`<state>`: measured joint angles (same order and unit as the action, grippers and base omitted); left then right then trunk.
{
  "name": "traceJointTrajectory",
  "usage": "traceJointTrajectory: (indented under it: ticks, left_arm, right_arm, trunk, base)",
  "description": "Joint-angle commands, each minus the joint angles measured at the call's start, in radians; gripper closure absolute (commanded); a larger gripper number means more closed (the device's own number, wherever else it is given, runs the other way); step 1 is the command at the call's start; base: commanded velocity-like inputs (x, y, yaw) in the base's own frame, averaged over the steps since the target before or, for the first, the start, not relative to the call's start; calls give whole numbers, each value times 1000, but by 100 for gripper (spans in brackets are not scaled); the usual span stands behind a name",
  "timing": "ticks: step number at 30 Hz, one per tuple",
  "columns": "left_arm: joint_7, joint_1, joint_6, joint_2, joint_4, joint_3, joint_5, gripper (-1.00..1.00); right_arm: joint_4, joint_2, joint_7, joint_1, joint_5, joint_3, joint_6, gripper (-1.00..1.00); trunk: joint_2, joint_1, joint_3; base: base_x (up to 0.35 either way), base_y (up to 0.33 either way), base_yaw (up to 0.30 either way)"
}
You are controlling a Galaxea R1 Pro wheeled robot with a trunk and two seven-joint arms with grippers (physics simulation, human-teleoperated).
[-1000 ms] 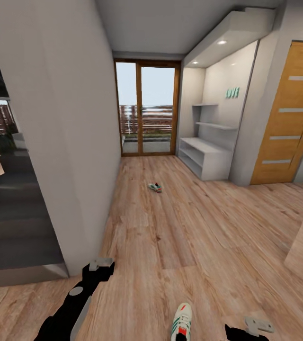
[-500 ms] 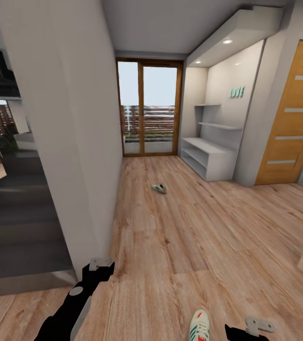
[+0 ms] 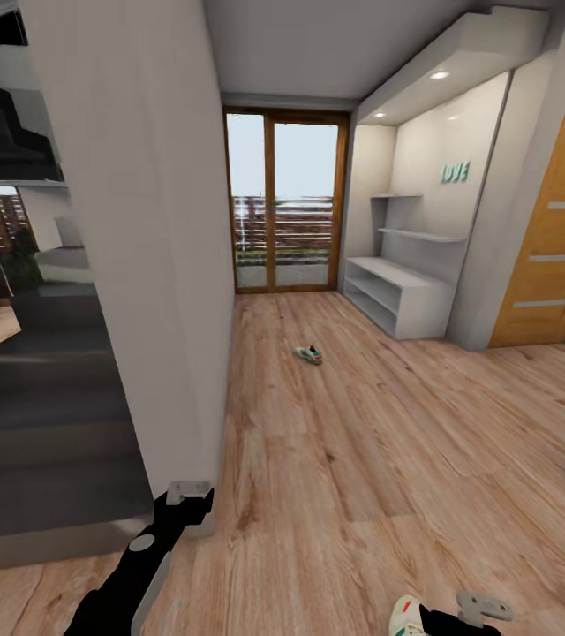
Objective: Pick up the two gym shoes and the two sandals from the corridor floor and place them onto the hallstand (shoe rack) in the corridor, making sure they are on the rack and not on the floor. Arrange them so the two gym shoes are next to each other and the two sandals are next to each other.
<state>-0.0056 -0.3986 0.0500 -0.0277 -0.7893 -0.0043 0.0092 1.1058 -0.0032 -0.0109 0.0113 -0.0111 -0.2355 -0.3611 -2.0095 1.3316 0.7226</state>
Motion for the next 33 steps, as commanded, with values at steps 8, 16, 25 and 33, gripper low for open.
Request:
traceJointTrajectory:
  ticks: [8,16,25,33]
  left_arm:
    - [-1,0,5,0,-1,0,1,-100]
    - [-1,0,5,0,-2,0,1,-100]
    - [-1,0,6,0,-2,0,2,-100]
    - [-1,0,6,0,-1,0,0,-100]
  right_arm:
    - [2,0,-1,0,-1,-1,-6,-100]
    - [2,0,-1,1,-1,-1,-6,-100]
    - [1,0,-1,0,-1,-1,-6,-100]
    - [2,0,-1,1,0,-1,-6,-100]
  trunk:
    - [0,0,1]
    - [0,0,1]
    - [0,0,1]
    - [0,0,1]
  base:
    - [27,43,-132]
    - [2,3,-287]
    - [6,52,-173]
    - [74,221,-14]
